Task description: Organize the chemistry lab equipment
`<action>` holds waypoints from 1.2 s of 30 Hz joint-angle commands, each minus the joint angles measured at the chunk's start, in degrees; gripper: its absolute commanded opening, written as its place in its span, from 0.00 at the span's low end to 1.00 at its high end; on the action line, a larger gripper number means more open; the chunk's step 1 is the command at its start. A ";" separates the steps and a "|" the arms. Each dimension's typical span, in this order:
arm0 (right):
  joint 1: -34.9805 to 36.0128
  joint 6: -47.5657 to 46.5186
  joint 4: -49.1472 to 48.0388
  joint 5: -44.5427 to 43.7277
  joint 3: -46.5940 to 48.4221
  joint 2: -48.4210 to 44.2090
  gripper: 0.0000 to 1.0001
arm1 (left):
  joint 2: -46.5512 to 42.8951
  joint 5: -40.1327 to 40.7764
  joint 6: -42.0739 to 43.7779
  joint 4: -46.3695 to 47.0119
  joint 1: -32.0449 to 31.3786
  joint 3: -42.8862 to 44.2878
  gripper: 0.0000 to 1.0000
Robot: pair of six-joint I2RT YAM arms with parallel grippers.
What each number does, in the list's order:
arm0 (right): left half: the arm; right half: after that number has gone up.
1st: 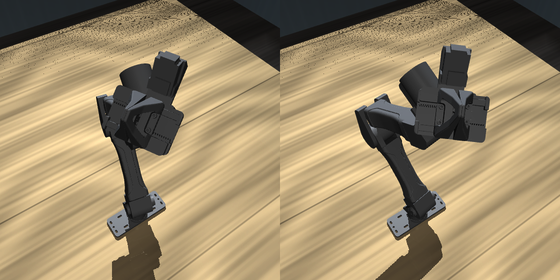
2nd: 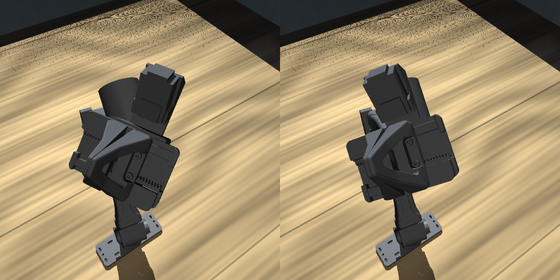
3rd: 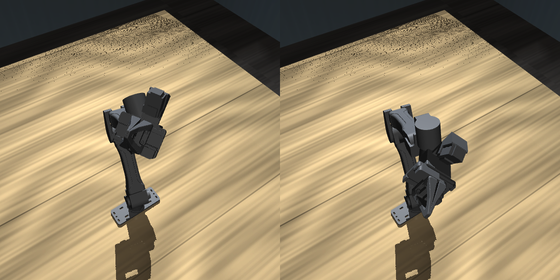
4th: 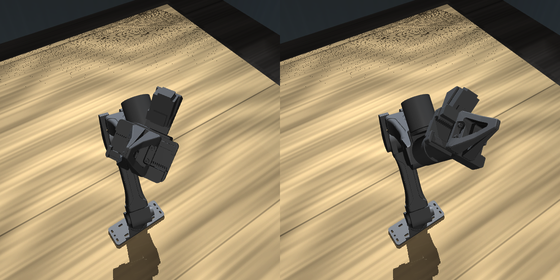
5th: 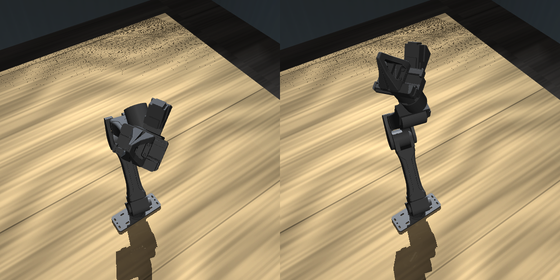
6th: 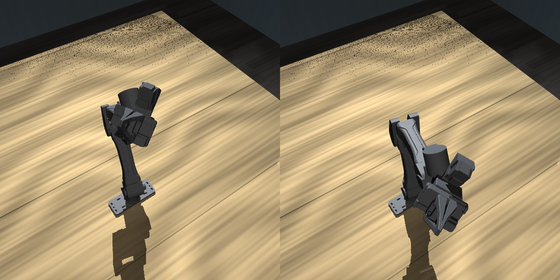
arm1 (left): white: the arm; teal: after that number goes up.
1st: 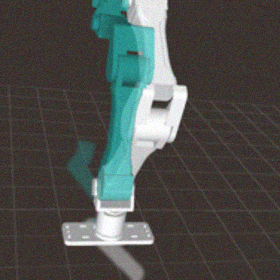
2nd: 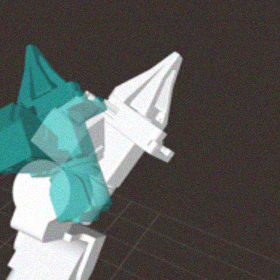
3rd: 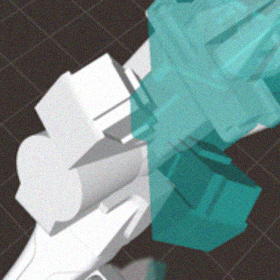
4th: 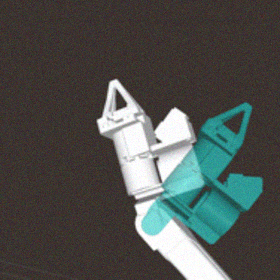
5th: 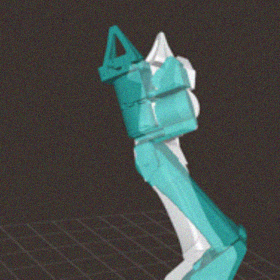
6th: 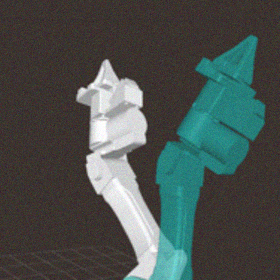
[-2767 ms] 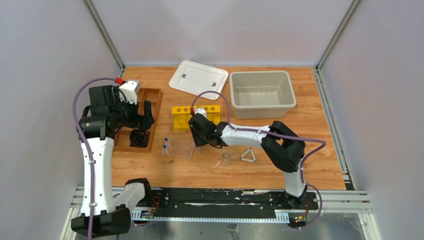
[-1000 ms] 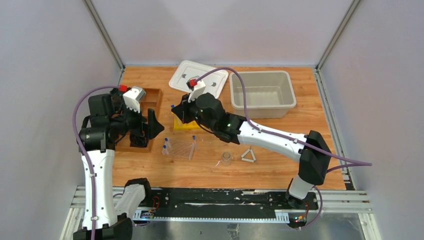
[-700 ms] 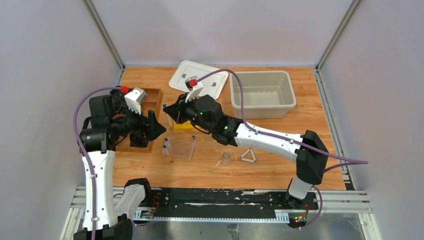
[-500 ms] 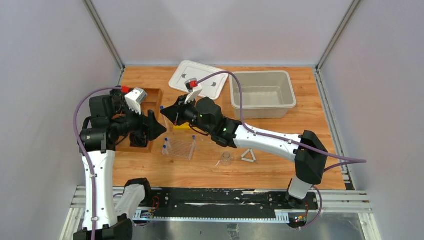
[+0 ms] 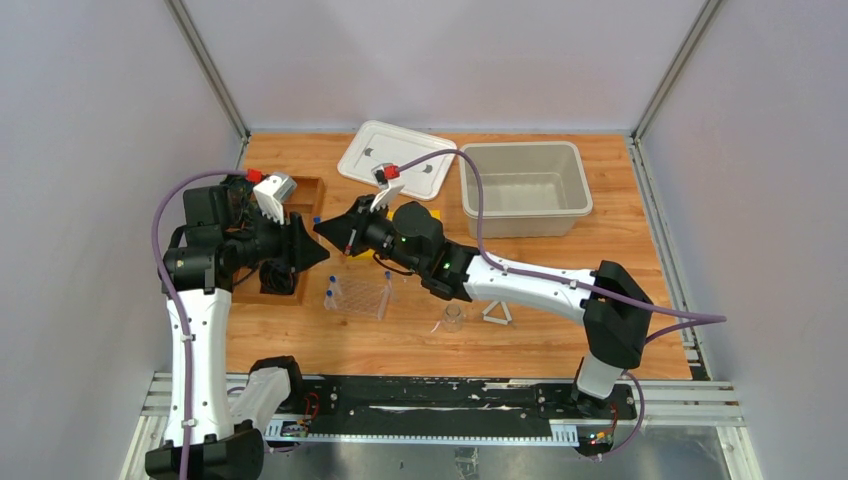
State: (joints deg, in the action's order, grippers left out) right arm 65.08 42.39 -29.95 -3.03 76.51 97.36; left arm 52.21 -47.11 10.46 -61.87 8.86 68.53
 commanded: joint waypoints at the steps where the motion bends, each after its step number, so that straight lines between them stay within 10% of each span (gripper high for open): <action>1: 1.01 2.06 -4.97 -0.01 -1.46 -0.31 0.00 | 0.30 -0.71 -0.09 0.78 0.33 -0.25 0.39; 17: 0.77 6.65 -8.56 1.52 -2.81 -0.51 0.00 | 1.44 -2.90 -0.22 0.80 0.28 -1.73 0.14; 25: -2.15 3.72 11.49 6.84 3.02 -1.54 0.61 | 0.02 -0.81 2.45 0.79 0.28 -1.35 0.00; 36: -5.92 -5.59 32.57 21.97 16.95 3.54 0.51 | -2.75 -1.01 5.59 0.78 0.28 -2.74 0.00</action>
State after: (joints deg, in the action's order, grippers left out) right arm 59.64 41.52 -6.02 12.49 89.32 98.59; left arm 50.06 -47.57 14.70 -61.80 9.10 66.81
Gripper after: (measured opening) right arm 0.518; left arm 0.167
